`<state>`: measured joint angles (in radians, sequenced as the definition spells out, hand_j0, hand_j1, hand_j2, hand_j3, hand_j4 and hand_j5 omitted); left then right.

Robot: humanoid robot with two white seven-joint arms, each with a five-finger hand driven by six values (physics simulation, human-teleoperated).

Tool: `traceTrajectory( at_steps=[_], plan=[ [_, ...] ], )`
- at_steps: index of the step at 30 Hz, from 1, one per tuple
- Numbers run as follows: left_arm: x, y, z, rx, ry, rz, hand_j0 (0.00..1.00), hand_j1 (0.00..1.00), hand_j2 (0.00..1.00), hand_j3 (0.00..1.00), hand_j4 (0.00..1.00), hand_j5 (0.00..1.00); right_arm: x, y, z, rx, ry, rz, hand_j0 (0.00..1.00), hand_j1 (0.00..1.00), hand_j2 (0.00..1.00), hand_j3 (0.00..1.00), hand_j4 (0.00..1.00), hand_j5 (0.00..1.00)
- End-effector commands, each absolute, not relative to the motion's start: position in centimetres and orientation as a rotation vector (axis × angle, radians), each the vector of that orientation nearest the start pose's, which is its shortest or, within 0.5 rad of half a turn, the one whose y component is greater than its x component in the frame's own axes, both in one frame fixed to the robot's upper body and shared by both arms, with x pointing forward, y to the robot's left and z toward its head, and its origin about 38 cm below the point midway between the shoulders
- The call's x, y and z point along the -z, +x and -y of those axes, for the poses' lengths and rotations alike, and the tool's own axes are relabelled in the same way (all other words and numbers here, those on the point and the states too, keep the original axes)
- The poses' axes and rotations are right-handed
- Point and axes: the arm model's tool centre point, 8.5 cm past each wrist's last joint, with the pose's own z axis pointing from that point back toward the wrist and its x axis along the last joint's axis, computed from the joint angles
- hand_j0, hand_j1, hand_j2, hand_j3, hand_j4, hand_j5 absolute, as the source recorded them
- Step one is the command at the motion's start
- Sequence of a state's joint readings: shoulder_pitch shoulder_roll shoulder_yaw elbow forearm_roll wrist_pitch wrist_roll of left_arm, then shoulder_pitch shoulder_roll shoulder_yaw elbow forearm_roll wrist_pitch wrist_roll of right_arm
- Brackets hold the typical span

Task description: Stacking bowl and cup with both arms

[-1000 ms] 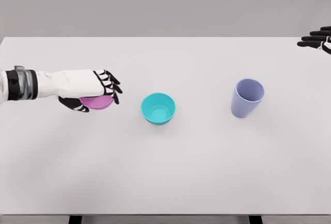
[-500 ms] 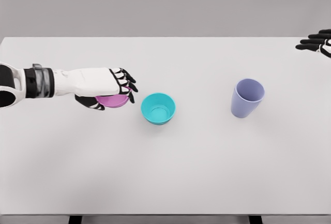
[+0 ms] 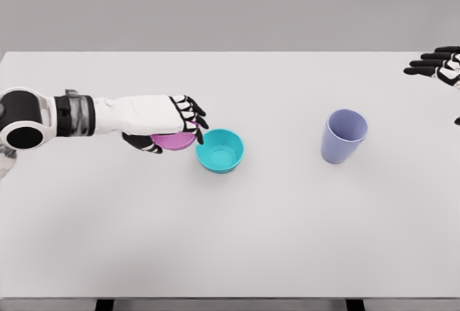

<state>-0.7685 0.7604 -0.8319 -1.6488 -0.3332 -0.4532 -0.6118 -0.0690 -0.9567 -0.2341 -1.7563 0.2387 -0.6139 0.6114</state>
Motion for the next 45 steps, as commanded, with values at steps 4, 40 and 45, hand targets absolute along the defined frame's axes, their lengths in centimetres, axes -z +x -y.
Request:
traceTrajectory(
  at_steps=[4, 40, 45],
  plan=[
    [-22.5, 41.3, -19.3, -2.995, -0.301, -1.904, 0.72, 0.72, 0.72, 0.72, 0.72, 0.72, -30.9, 33.9, 41.2, -1.838, -0.7, 1.538, 1.0, 1.0, 1.0, 1.0, 1.0, 1.0],
    [-21.4, 40.8, -15.1, -2.926, -0.238, -1.906, 0.74, 0.74, 0.74, 0.74, 0.74, 0.74, -30.0, 34.0, 40.7, -1.848, -0.664, 1.532, 1.0, 1.0, 1.0, 1.0, 1.0, 1.0],
    [-21.4, 40.7, -14.9, -2.92, -0.233, -1.909, 0.75, 0.75, 0.75, 0.75, 0.75, 0.75, -30.0, 34.0, 40.6, -1.853, -0.662, 1.533, 1.0, 1.0, 1.0, 1.0, 1.0, 1.0]
  ],
)
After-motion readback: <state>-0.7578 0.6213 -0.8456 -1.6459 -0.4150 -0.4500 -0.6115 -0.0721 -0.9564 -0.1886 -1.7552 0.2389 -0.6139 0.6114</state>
